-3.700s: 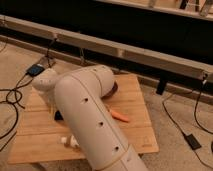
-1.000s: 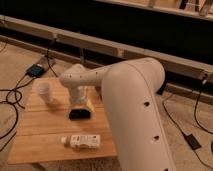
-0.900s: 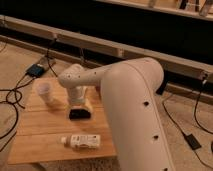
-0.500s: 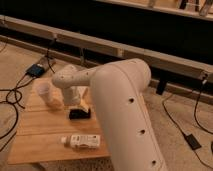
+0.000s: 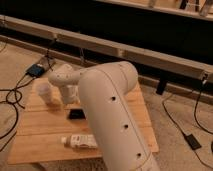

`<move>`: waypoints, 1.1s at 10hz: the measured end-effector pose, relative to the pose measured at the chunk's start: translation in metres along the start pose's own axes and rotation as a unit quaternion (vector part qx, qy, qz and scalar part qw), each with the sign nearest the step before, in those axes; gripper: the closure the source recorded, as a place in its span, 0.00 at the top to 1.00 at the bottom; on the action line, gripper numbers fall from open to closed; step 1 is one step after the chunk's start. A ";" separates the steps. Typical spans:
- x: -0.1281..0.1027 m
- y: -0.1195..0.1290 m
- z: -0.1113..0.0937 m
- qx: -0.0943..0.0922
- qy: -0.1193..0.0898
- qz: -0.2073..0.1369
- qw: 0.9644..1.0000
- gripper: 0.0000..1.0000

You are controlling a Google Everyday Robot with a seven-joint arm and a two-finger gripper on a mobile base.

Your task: Push the eraser across the table

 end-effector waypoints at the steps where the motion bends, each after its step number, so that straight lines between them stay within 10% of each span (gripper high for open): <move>1: -0.002 -0.004 0.004 0.005 0.006 0.005 1.000 0.80; 11: 0.007 -0.049 0.017 0.017 0.030 0.059 0.998 0.80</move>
